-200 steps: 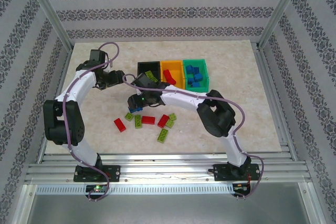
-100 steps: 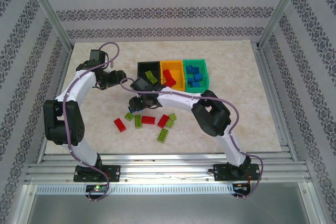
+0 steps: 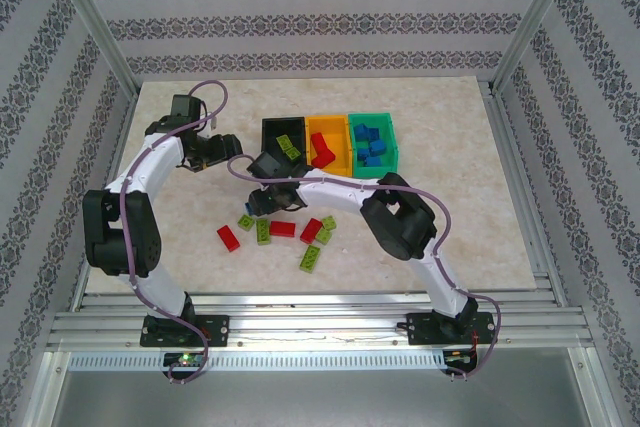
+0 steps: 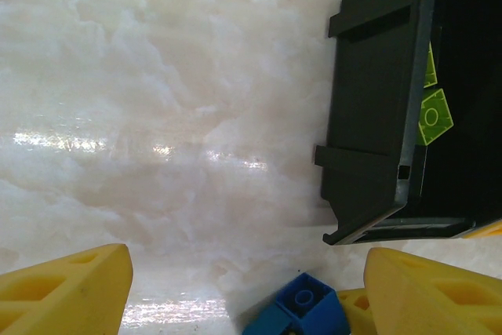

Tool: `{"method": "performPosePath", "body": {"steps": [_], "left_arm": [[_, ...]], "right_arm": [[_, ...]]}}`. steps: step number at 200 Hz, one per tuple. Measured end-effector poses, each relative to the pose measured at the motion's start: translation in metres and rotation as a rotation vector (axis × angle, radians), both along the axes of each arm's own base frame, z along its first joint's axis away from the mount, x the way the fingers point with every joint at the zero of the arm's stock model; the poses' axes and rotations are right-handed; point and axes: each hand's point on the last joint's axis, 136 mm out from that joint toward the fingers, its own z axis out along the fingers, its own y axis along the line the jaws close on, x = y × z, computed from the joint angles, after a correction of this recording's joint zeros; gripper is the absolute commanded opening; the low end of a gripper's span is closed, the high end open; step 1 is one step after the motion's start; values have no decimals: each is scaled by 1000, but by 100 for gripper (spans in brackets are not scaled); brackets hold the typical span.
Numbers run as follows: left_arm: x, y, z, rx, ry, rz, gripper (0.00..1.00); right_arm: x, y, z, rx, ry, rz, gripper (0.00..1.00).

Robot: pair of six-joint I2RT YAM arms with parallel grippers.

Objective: Sort the legos into containers by color
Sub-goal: Move the legos to the center of the table.

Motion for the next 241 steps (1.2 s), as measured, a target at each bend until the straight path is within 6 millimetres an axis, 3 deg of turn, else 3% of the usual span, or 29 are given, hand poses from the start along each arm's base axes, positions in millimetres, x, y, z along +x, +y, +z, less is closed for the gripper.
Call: {"method": "performPosePath", "body": {"steps": [65,106,195,241], "left_arm": [[0,-4,-5,-20,14,-10,78],[0,-5,-5,-26,14,-12,78],[0,-7,-4,-38,15,-19,78],[-1,-8,-4,-46,15,-23,78]], "right_arm": [[-4,-17,1,-6,-12,-6,36],[-7,-44,1,-37,-15,-33,36],[7,-163,7,-132,-33,-229,36],[-5,-203,10,-160,-39,-279,41]]}}
